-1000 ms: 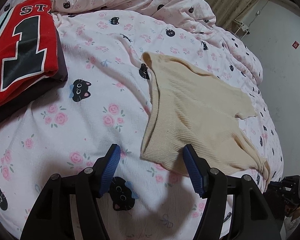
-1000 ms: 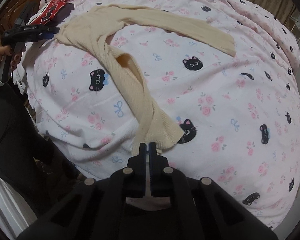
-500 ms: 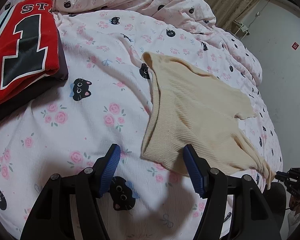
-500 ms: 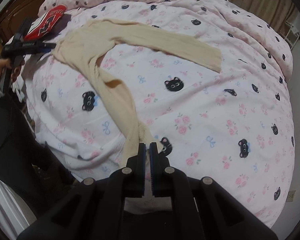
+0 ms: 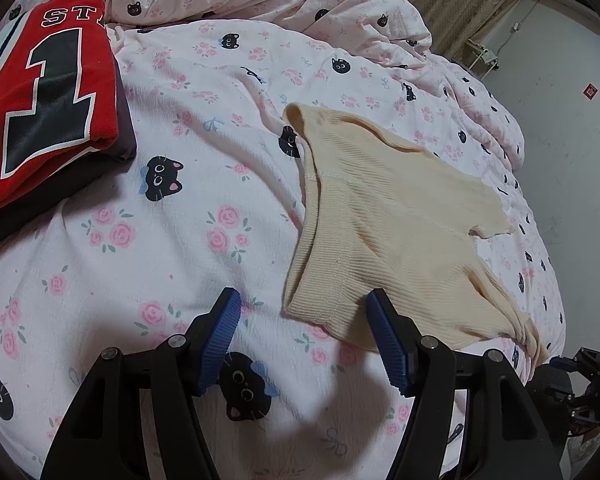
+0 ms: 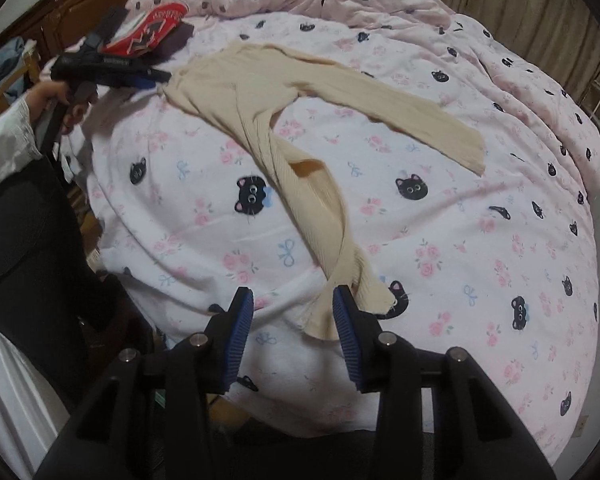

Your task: Fold clothes

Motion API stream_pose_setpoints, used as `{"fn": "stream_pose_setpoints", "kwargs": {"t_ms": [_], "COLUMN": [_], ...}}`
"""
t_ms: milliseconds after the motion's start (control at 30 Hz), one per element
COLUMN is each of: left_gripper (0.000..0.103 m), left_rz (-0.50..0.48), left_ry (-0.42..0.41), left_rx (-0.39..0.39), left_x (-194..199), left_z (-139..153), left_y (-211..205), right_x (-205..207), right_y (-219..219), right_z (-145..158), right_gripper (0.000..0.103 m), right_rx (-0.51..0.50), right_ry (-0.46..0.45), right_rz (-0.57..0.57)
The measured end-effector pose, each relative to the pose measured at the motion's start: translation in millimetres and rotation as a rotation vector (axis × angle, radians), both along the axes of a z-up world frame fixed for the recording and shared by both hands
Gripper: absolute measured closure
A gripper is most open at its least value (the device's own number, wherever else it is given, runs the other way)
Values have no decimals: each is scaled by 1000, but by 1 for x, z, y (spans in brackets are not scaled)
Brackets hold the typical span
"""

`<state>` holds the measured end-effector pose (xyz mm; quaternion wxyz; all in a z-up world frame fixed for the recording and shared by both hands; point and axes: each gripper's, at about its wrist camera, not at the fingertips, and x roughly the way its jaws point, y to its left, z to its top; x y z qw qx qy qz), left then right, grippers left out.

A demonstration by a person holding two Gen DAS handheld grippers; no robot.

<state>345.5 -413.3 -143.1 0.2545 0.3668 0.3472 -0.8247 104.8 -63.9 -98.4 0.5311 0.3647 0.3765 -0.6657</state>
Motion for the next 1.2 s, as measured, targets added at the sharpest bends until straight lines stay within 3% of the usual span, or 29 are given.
{"fn": "stream_pose_setpoints", "kwargs": {"t_ms": [67,100,200,300,433,633,800,900,1100,1200], "left_gripper": [43,43,43,43,43,43,43,43,43,43], "left_rz": [0,0,0,0,0,6,6,4,6,8], "left_ry": [1,1,3,4,0,-2,-3,-2,-7,-7], "left_rx": [1,1,3,4,4,8,4,3,1,4], "left_x": [0,1,1,1,1,0,0,0,0,0], "left_z": [0,0,0,0,0,0,-1,-1,-2,-2], "left_y": [0,0,1,1,0,-1,0,0,0,0], "right_x": [-4,-8,-17,-22,-34,-78,-117,-125,-118,-115], "right_y": [-3,-4,-6,-3,6,4,-6,-15,-17,-19], "right_z": [-12,-18,-34,-32,-2,29,14,-2,4,8], "right_gripper": [63,69,97,97,97,97,97,97,96,80], "right_rx": [33,48,94,94,16,-76,-56,-13,-23,-28], "right_ry": [26,29,-1,-32,-95,-126,-171,-150,-40,15], "right_rz": [-30,-47,-79,-87,-96,-200,-314,-331,-300,-284]}}
